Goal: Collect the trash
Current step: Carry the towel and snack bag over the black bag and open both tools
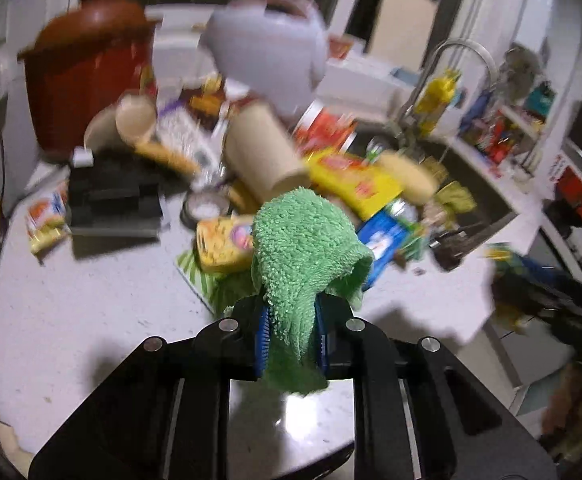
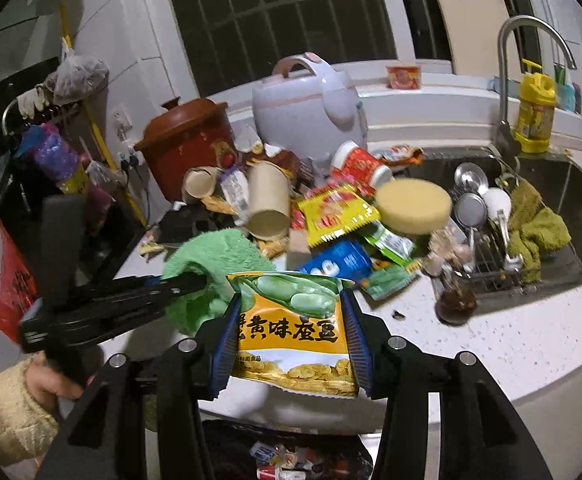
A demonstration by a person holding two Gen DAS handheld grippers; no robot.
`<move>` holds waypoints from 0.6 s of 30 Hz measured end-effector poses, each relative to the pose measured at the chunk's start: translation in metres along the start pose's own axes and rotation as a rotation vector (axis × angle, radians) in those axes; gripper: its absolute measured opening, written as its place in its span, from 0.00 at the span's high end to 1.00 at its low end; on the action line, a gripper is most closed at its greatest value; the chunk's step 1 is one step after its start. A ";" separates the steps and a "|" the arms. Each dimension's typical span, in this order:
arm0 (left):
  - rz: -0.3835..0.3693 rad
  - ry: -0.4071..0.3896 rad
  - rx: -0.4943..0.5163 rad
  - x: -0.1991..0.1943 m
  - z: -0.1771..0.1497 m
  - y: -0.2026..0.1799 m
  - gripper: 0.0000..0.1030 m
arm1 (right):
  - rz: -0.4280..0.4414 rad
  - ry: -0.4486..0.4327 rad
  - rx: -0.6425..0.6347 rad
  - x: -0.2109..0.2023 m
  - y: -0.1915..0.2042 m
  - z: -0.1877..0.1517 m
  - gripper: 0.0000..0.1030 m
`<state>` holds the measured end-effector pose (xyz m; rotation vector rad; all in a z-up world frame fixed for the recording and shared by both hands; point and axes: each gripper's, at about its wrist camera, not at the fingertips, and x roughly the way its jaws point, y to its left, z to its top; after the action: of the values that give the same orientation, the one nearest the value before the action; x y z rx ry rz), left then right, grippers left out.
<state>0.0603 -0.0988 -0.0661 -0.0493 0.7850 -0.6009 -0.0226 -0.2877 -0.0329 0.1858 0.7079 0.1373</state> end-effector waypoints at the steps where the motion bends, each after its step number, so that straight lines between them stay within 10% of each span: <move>1: -0.008 -0.026 -0.001 -0.012 0.005 0.000 0.84 | 0.008 -0.007 -0.005 0.000 0.003 0.003 0.53; 9: 0.014 -0.147 0.051 -0.102 0.020 -0.003 0.84 | 0.092 -0.060 -0.052 -0.019 0.029 0.021 0.53; 18: 0.051 -0.095 0.034 -0.165 -0.035 0.009 0.84 | 0.182 -0.010 -0.125 -0.036 0.066 0.007 0.53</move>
<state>-0.0501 0.0014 0.0138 -0.0268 0.6823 -0.5597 -0.0493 -0.2308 0.0091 0.1305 0.6701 0.3531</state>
